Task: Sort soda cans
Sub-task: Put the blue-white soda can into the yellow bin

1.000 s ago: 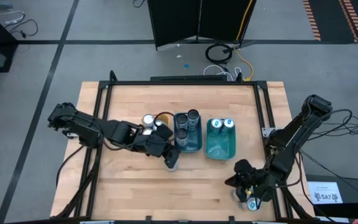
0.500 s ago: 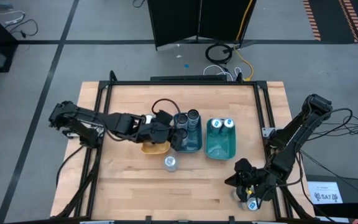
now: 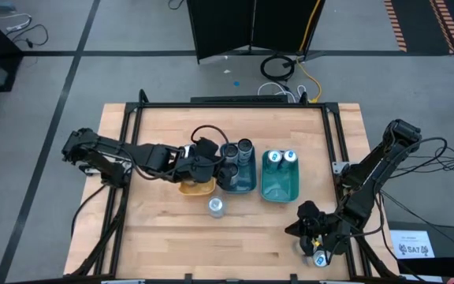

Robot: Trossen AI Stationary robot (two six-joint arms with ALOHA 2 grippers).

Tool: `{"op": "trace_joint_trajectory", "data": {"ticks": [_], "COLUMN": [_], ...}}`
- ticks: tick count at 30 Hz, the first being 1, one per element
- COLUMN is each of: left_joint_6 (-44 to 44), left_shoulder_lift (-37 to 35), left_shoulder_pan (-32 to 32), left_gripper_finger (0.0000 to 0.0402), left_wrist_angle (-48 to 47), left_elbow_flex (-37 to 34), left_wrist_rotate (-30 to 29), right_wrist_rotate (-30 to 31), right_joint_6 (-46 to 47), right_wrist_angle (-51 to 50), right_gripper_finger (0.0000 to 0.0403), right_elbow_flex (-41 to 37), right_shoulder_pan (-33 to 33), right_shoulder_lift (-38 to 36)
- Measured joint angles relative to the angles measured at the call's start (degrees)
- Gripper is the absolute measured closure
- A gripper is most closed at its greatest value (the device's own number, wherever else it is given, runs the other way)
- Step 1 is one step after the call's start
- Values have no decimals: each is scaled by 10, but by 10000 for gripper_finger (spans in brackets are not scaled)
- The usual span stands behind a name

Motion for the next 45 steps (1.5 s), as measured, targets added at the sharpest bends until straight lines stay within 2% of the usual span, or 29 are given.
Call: {"op": "trace_joint_trajectory", "data": {"ticks": [8, 12, 21, 26, 31, 34, 40, 45], "left_joint_6": [-10, -42, -44, -44, -83, -110, -152, -164], "left_shoulder_lift": [0, 0, 0, 0, 0, 0, 5, 34], "left_shoulder_pan": [0, 0, 1, 10, -4, -26, -56, -65], "left_gripper_finger": [102, 63, 56, 56, 56, 56, 56, 56], "left_wrist_angle": [-4, 3, 7, 52, 54, 48, 49, 17], "left_elbow_flex": [0, 0, 0, 0, 0, 0, 0, 7], "left_wrist_rotate": [-17, -13, 23, 95, 129, 130, 92, 97], "right_wrist_rotate": [0, 0, 0, 0, 0, 0, 0, 0], "right_joint_6": [0, 0, -1, -3, -3, -3, -5, -7], "right_wrist_angle": [0, 0, 0, 0, 0, 1, 2, 1], "right_gripper_finger": [387, 387, 387, 387, 387, 387, 387, 387], "right_elbow_flex": [0, 0, 0, 0, 0, 0, 0, 0], "right_shoulder_pan": [0, 0, 0, 0, 0, 0, 0, 0], "right_shoulder_lift": [0, 0, 0, 0, 0, 0, 1, 1]}}
